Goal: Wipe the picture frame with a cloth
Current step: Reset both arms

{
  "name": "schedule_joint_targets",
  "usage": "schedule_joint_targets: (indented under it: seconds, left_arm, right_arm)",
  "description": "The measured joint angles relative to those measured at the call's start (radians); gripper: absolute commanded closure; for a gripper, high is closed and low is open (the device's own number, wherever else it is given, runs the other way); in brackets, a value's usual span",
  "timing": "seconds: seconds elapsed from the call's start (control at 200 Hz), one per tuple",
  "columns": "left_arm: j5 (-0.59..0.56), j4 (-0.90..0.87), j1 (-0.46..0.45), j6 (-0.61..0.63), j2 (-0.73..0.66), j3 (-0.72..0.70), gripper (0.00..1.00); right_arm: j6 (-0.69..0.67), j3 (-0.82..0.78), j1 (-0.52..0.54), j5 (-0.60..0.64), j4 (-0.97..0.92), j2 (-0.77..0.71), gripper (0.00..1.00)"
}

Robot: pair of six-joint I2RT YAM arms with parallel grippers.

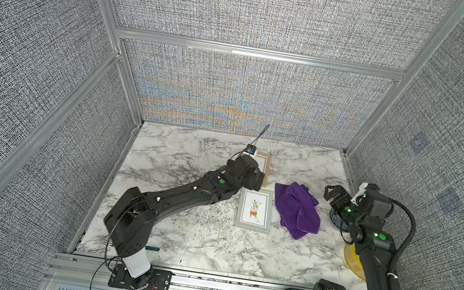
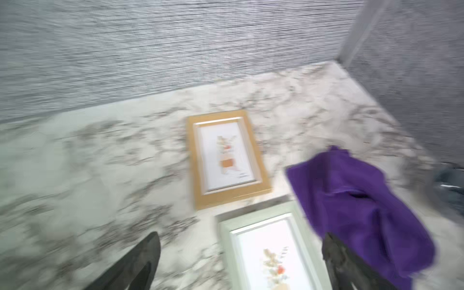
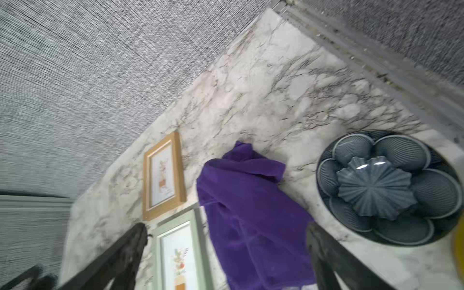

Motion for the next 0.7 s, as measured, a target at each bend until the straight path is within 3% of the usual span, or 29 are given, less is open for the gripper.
schedule_joint_targets:
  seconds: [0.16,0.345,0.47,0.701]
  left_arm:
    - [-0.287,0.047,0.139,0.054,-0.182,-0.260,0.00]
    - [-0.463,0.182,0.336,0.087,-0.350,-0.511,0.00]
    - [-0.495,0.311,0.446,0.103,-0.417,-0.671,0.00]
    - [-0.440,0.527,0.544,0.211,-0.400,-0.773,0.01]
  right_arm:
    - [-0.124,-0.148,0.083,0.133,0.193,0.031,0.01]
    - [-0.301,-0.290,0.191,0.260,0.467,0.121,0.01]
    - [-0.417,-0.336,0.253,0.320,0.630,0.209,0.01]
    - [-0.562,-0.400,0.322,0.352,0.906,0.371,0.01]
